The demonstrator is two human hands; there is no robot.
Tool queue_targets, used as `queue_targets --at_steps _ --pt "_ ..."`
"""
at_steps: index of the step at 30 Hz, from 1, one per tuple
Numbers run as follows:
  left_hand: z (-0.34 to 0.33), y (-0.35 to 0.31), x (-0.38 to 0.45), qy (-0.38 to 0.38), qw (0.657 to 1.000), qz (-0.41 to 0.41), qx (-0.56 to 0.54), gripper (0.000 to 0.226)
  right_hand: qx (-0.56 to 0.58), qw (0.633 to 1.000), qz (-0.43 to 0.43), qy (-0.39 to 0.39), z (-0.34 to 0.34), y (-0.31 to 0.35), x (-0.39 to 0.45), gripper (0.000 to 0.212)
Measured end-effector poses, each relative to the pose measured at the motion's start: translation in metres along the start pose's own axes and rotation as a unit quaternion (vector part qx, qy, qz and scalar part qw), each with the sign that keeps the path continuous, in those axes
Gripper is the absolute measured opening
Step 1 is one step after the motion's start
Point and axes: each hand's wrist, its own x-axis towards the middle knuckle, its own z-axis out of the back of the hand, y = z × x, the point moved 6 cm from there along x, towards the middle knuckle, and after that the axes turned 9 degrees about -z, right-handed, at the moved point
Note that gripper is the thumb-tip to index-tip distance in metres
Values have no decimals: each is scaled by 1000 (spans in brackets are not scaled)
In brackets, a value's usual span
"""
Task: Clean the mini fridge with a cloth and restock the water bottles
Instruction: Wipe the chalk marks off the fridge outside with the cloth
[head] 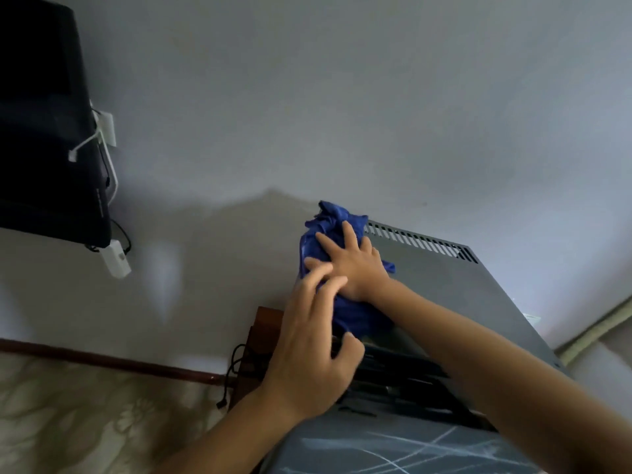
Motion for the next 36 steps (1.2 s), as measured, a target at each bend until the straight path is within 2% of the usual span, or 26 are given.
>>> queue_targets --at_steps 3,7,10,13,18,21,25,27,30,34,36 --pt "-10 16 0 85 990 104 32 82 53 998 -33 19 6 5 77 62" --pt "-16 27 0 171 968 169 73 86 88 995 -34 27 12 6 138 55" --pt "-17 33 2 198 958 196 70 87 115 992 -31 30 13 5 152 53" --pt "-17 39 2 186 957 214 62 90 127 991 -29 22 9 4 145 54" --pt "-15 46 -1 141 960 239 27 94 111 994 -16 3 3 -3 105 49" --pt "-12 45 -3 115 960 256 23 98 91 996 16 3 -6 -11 63 59" --pt "-13 37 -4 129 959 250 32 101 86 993 81 -2 -10 -39 -22 78" --pt "-15 37 -4 143 963 228 31 106 79 988 127 -23 -4 -49 -70 67" --pt "-18 35 -5 165 964 206 43 105 115 984 123 -63 1 -77 -128 48" --pt "-15 25 -5 204 955 199 87 98 168 978 123 -26 4 -126 -167 53" --pt "-10 18 -3 203 953 153 167 96 98 987 107 -75 10 -148 -177 52"
